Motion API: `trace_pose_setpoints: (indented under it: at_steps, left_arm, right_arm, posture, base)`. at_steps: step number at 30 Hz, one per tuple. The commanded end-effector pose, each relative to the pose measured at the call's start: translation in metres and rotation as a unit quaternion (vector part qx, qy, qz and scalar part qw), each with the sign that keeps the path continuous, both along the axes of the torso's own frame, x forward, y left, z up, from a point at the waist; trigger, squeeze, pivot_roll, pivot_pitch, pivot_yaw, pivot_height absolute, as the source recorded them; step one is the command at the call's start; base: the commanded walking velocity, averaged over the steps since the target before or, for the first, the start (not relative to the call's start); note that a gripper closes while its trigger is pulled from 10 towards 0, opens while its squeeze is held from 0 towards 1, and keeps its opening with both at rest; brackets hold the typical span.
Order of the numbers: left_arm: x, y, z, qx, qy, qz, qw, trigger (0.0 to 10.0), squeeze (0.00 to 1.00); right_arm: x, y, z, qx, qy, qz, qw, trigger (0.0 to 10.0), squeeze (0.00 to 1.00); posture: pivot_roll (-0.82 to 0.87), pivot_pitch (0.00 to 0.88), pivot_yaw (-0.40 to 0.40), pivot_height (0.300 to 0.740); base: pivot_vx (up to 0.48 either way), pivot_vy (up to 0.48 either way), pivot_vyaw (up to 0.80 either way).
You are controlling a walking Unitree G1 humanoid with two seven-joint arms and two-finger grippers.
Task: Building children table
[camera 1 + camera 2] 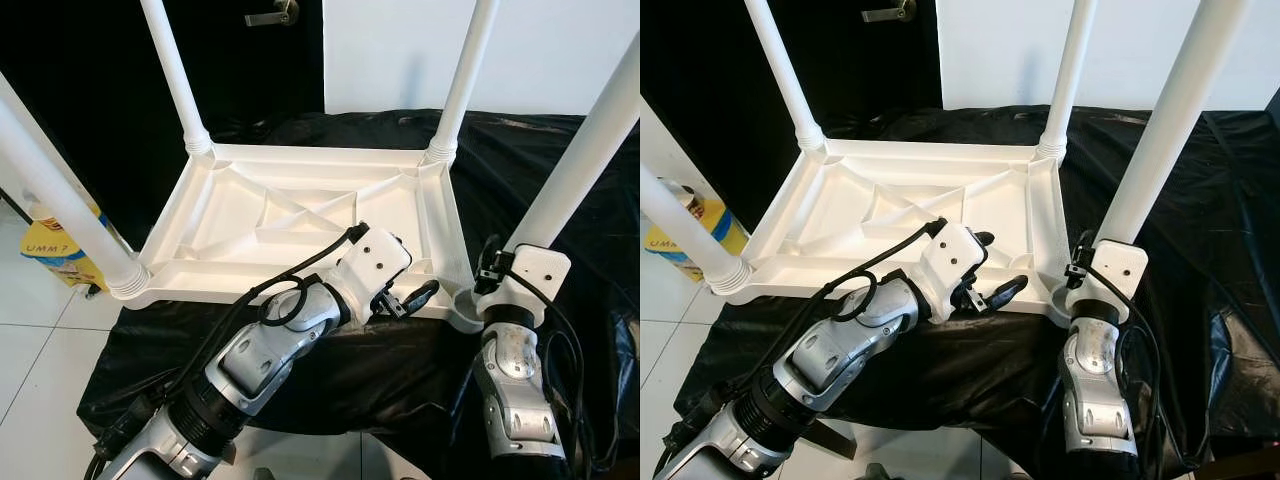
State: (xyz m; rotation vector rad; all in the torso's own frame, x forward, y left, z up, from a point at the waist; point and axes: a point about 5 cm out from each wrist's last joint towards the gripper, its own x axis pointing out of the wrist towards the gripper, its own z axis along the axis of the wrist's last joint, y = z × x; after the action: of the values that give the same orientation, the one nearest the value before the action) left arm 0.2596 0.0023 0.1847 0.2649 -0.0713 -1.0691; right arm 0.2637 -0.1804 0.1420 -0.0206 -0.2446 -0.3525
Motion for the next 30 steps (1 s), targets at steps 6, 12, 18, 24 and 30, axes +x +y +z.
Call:
trace_pose_setpoints:
  at_steps: [6, 12, 18, 24, 30]
  left_arm:
    - [-0.004, 0.001, 0.001, 0.010, 0.009, -0.051, 0.999, 10.0, 0.00]
    - [-0.003, 0.004, 0.013, -0.032, 0.030, -0.068, 0.997, 10.0, 1.00]
    - [0.000, 0.005, 0.028, -0.064, 0.032, -0.099, 0.993, 10.0, 1.00]
    - [0.000, 0.008, 0.060, -0.104, 0.020, -0.191, 0.976, 10.0, 0.00]
    - [-0.002, 0.008, 0.065, -0.106, 0.015, -0.212, 0.971, 10.0, 0.00]
  right_arm:
    - [-0.003, 0.008, -0.002, -0.009, -0.005, 0.060, 0.998, 10.0, 0.00]
    - [0.000, 0.010, 0.000, -0.010, -0.001, 0.117, 0.993, 10.0, 0.00]
    - [0.006, 0.009, 0.006, -0.021, 0.008, 0.175, 0.984, 10.0, 0.00]
    - [0.018, -0.002, 0.027, -0.070, 0.017, 0.289, 0.955, 10.0, 0.00]
    - [0.020, -0.002, 0.031, -0.085, 0.022, 0.321, 0.943, 10.0, 0.00]
  posture:
    - [-0.03, 0.037, 0.030, 0.740]
    - [-0.03, 0.038, 0.029, 0.740]
    - [-0.04, 0.035, 0.019, 0.740]
    - [-0.05, 0.023, 0.011, 0.740]
    - [-0.05, 0.019, 0.008, 0.740]
  base:
    - [0.000, 0.000, 0.00]
    - [0.000, 0.000, 0.00]
    - [0.000, 0.000, 0.00]
    - [0.000, 0.000, 0.00]
    - [0.000, 0.000, 0.00]
